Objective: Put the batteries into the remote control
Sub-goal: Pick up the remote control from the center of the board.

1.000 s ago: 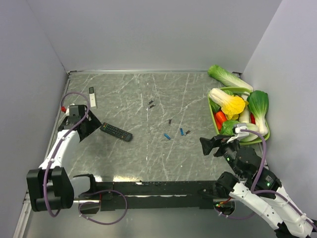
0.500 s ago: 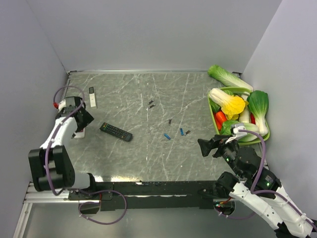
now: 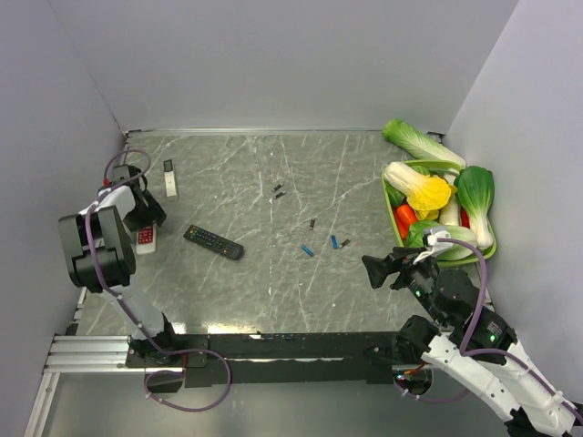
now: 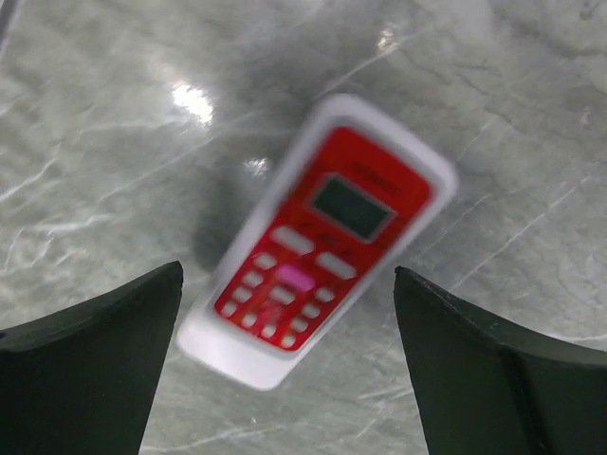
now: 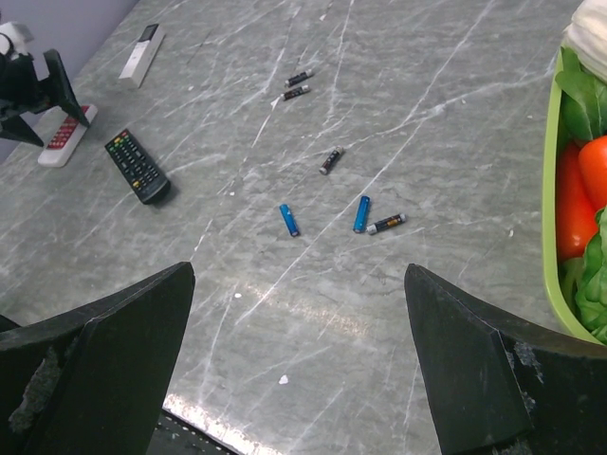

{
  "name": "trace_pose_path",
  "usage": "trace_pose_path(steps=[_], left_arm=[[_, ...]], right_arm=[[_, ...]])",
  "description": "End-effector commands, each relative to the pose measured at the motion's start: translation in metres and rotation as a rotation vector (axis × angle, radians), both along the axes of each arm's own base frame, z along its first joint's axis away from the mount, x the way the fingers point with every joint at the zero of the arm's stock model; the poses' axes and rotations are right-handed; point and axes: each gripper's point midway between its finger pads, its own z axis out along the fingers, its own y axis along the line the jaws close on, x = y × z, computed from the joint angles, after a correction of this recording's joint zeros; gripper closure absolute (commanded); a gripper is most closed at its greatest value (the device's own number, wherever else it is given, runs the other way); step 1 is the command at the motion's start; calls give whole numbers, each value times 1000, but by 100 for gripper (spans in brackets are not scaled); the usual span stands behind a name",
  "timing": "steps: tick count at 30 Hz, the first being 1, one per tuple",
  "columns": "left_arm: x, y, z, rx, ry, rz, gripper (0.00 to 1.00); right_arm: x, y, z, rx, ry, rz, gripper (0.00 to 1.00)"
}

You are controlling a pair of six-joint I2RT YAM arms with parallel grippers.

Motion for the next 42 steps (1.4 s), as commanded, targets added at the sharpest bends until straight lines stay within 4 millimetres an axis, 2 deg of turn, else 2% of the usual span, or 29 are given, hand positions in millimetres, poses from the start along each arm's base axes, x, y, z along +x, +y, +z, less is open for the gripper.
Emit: trace_pose_path(steps=[1, 5, 12, 16, 19, 20, 22, 23, 24, 25, 26, 27, 28, 29, 30, 31, 32, 33, 34, 35, 36, 38, 40, 41, 42], left_arm=[[11, -4, -5, -38, 26, -93, 3], [6, -16, -21, -98, 65, -121, 1], [4, -30, -31, -139, 105, -145, 26], [2, -49, -26, -184, 81, -175, 41], [5, -67, -9, -211, 14, -205, 47], [8, -76, 4, -237, -31, -218, 47], [6, -92, 12, -272, -78, -236, 56], [9, -99, 27, -287, -135, -239, 58], [2, -114, 27, -337, -149, -258, 62], [7, -124, 35, -360, -202, -278, 64], [9, -135, 54, -388, -276, -296, 64], [-1, -160, 54, -464, -289, -342, 64], [6, -173, 66, -487, -369, -379, 66], [4, -189, 88, -528, -448, -402, 67], [-7, -210, 86, -573, -458, -440, 68], [-12, -234, 99, -650, -498, -467, 68], [-10, -248, 125, -676, -608, -518, 68], [-24, -270, 126, -730, -619, -561, 69], [-30, -284, 138, -803, -652, -547, 69], [-29, -294, 170, -831, -785, -595, 69], [-44, -310, 169, -878, -790, -621, 69], [-61, -331, 197, -979, -874, -658, 70], [-74, -341, 225, -1058, -980, -696, 71], [-84, -352, 232, -1097, -993, -731, 71], [-91, -356, 244, -1126, -1044, -764, 71]], right_arm=[[5, 3, 2, 0, -14, -2, 0], [5, 4, 1, -5, -9, 1, 0], [5, 6, -1, -13, -1, 7, 0], [2, 13, 0, -11, 4, 47, 1], [-1, 27, 2, -8, -4, 129, 1], [-2, 32, 1, -12, -2, 152, 2], [-5, 48, 0, -1, 10, 227, 2], [-6, 54, -2, 3, 16, 254, 2], [-6, 62, -7, -5, 39, 280, 2], [-4, 70, -2, 15, 23, 306, 2], [-8, 84, -12, 13, 60, 373, 2], [-10, 92, -14, 21, 69, 409, 2], [-11, 103, -6, 54, 46, 455, 2], [-19, 114, -9, 82, 76, 522, 2], [-19, 125, -13, 96, 105, 557, 2], [-21, 132, -12, 121, 118, 584, 2], [-23, 146, -7, 176, 131, 636, 2], [-24, 151, -5, 202, 140, 655, 2], [-24, 155, -7, 222, 162, 658, 2], [-20, 164, 1, 272, 149, 670, 2], [-21, 168, 3, 290, 153, 690, 2], [-19, 180, 10, 341, 145, 722, 2], [-22, 189, 14, 370, 145, 773, 2], [-20, 196, 8, 379, 180, 778, 2], [-20, 200, 16, 406, 152, 801, 2]])
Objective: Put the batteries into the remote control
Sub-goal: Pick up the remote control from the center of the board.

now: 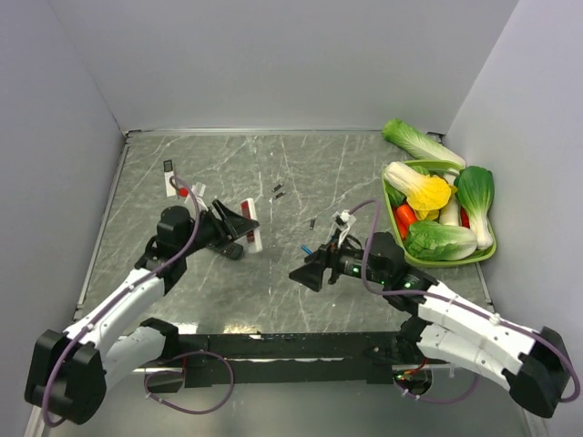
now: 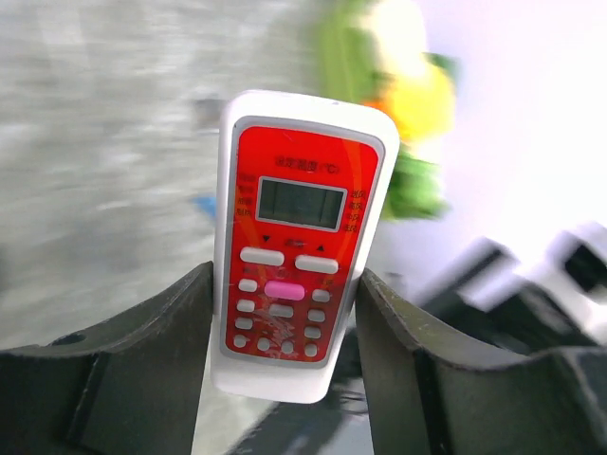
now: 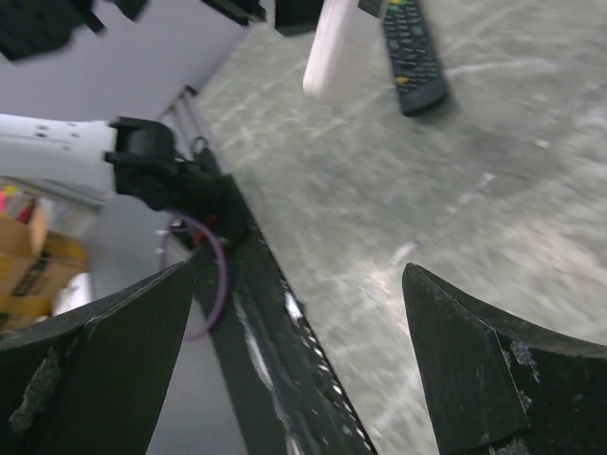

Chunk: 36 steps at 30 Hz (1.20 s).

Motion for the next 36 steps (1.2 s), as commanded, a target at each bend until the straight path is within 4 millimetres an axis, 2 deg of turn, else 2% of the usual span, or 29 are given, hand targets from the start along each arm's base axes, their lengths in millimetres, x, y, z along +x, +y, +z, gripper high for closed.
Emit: trace_pose_path(steps=[1, 5, 8, 9, 11, 13, 14, 16, 19, 27, 31, 34, 35, 36], left_arm=[[-24, -33, 96, -306, -253, -108, 71], [-52, -54, 119, -355, -329, -194, 71], [-66, -55, 133, -386, -396, -215, 71], [-66, -53, 132, -389, -405, -202, 71], [-73, -48, 143, -417, -464, -193, 71], [-76, -45, 140, -430, -483, -188, 71], [-81, -43, 149, -459, -528, -199, 70], [-86, -45, 142, -476, -519, -230, 70], [-94, -50, 143, -492, -542, -272, 70], [-108, -55, 156, -479, -619, -311, 70], [-114, -58, 156, -479, -632, -338, 70], [-115, -58, 153, -474, -633, -344, 69], [-115, -59, 151, -467, -626, -342, 68], [-113, -59, 150, -458, -624, -336, 61]], right_arm=[[-9, 30, 53, 231, -53, 136, 2], [-7, 42, 64, 292, -49, 174, 0], [-3, 45, 71, 282, -90, 169, 0], [-2, 46, 70, 273, -105, 165, 0], [3, 44, 72, 249, -161, 147, 0], [4, 44, 72, 241, -203, 151, 0], [3, 45, 78, 260, -232, 164, 0], [-6, 49, 87, 280, -263, 232, 0], [-13, 54, 99, 302, -294, 294, 0], [-11, 62, 100, 294, -276, 328, 2], [-16, 66, 105, 325, -274, 368, 11], [-20, 67, 106, 331, -273, 398, 27], [-22, 66, 105, 325, -271, 410, 39], [-22, 66, 105, 320, -274, 408, 46]])
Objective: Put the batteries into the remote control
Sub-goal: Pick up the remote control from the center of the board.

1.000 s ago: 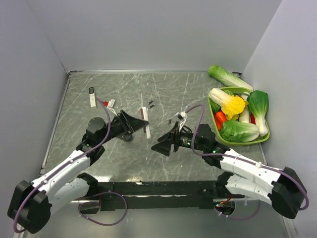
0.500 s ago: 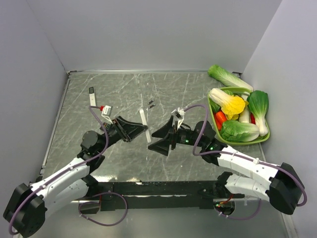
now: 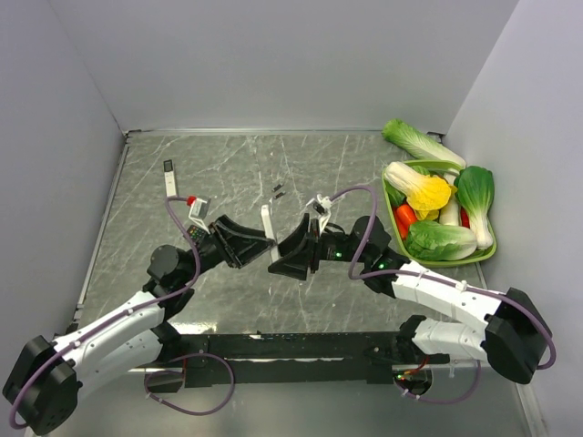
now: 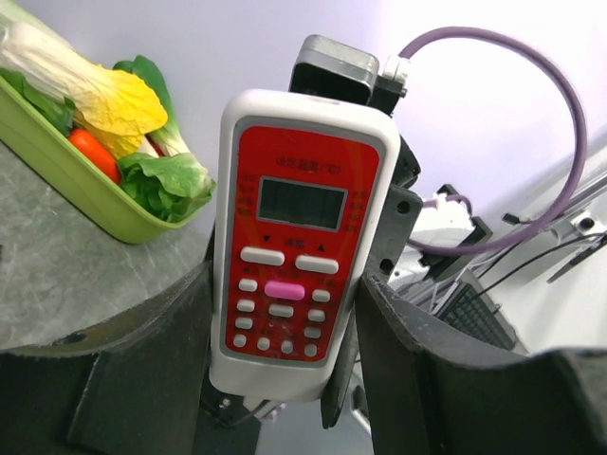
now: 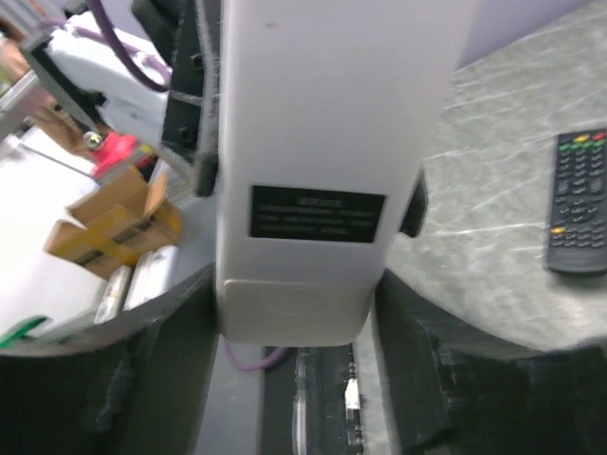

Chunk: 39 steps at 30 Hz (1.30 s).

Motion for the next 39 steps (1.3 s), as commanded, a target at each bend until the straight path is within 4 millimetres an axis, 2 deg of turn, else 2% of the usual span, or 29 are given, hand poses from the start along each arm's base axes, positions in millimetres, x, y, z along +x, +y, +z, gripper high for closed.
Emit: trace_pose_path(steps=[1, 2, 4, 5, 7, 8, 9, 10, 11, 13, 15, 16, 20, 21, 25, 26, 28, 31, 38, 39], left_arm=[[-8, 4, 30, -37, -128, 10, 52], [-2, 2, 23, 9, -86, 28, 35], [10, 8, 20, 58, -77, 114, 18], [19, 9, 9, 125, -20, 149, 3], [31, 20, 6, 174, -1, 253, 1], [33, 24, 12, 186, 1, 277, 1], [36, 26, 0, 235, 41, 294, 1], [40, 31, 0, 240, 59, 329, 1], [43, 33, 2, 248, 80, 346, 1], [46, 33, -9, 284, 147, 352, 1], [46, 28, -10, 283, 163, 337, 1], [45, 24, -5, 261, 153, 324, 1], [56, 23, -22, 294, 222, 379, 2], [58, 22, -25, 303, 229, 382, 3], [56, 18, -33, 316, 248, 376, 23], [56, 18, -35, 318, 255, 375, 32], [59, 22, -39, 321, 264, 404, 41], [58, 23, -46, 328, 281, 406, 65], [60, 19, -62, 328, 305, 398, 83], [60, 19, -60, 316, 296, 398, 86]], right_arm=[[-9, 1, 36, 77, -110, 49, 55], [-8, 0, 29, 49, -99, 39, 71], [-1, -4, 27, 20, -133, -11, 84], [2, -6, 11, -51, -100, -30, 91], [14, -10, 11, -102, -159, -99, 94], [19, -12, 4, -144, -161, -127, 96], [21, -17, -9, -213, -144, -146, 97], [32, -19, -9, -250, -186, -203, 98], [33, -20, -13, -278, -200, -212, 98], [44, -23, -19, -356, -228, -273, 99], [46, -22, -25, -421, -257, -300, 99], [58, -25, -32, -470, -263, -369, 99], [66, -21, -39, -564, -309, -437, 99], [62, -16, -43, -581, -322, -425, 100], [66, -13, -46, -602, -333, -460, 100], [69, -15, -46, -608, -334, -479, 100], [69, -13, -49, -616, -337, -482, 100], [71, -11, -52, -625, -337, -486, 100], [68, -3, -56, -611, -325, -471, 99], [67, -1, -56, -608, -322, -468, 95]])
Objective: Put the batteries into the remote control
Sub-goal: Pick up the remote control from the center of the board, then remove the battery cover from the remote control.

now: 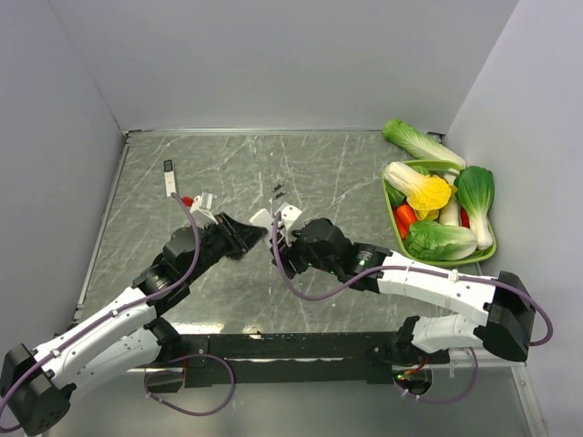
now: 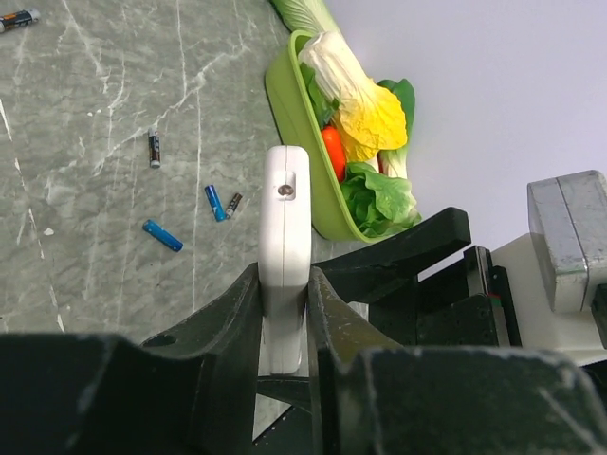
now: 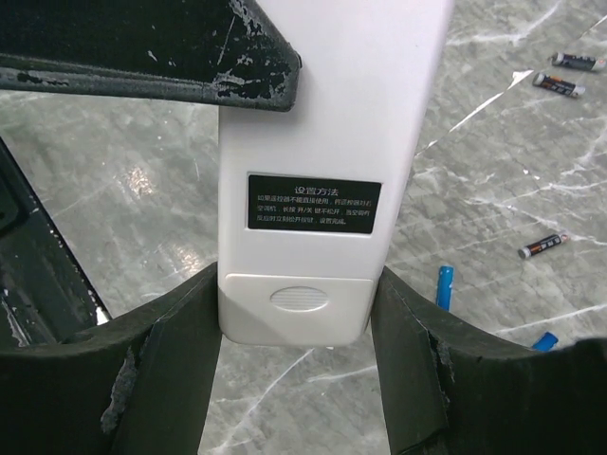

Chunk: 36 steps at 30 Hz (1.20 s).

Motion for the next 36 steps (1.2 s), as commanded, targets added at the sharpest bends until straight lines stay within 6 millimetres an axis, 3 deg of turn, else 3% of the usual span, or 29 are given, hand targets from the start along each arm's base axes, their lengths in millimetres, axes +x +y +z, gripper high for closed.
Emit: trace_pose_path(steps=[1, 4, 5, 6, 9, 11, 13, 14, 18, 23, 25, 31, 36], left_arm=[[1, -4, 4, -43, -22, -4, 92], [3, 1, -2, -30, -12, 22, 99], [7, 6, -2, -16, -22, 58, 99], [9, 10, -1, -3, -25, 76, 99], [11, 19, -6, 67, -28, 99, 99], [12, 24, -14, 117, -13, 105, 99], [14, 26, -12, 135, -3, 98, 99], [15, 28, -24, 171, 34, 91, 99], [19, 29, -36, 165, 105, 35, 99], [20, 29, -44, 102, 177, -9, 99], [20, 30, -46, 96, 202, -14, 99], [17, 24, -41, 36, 237, -46, 99], [16, 23, -36, 20, 243, -52, 99]], right_arm=[[5, 17, 32, 93, -52, 2, 90], [4, 16, 33, 112, -57, 3, 60], [2, 13, 28, 98, -69, 15, 53], [1, 10, 34, 115, -87, 18, 37], [-7, 2, 36, 117, -195, 112, 8], [-18, -2, 36, 108, -303, 224, 0], [-21, -2, 40, 136, -375, 259, 0], [-26, -5, 33, 119, -414, 302, 0], [-32, -3, 22, 59, -533, 422, 0], [-28, 10, -6, -57, -603, 483, 1], [-24, 14, -4, -64, -644, 467, 2], [-14, 29, -7, -75, -711, 449, 9], [-11, 40, -16, -92, -707, 466, 26]])
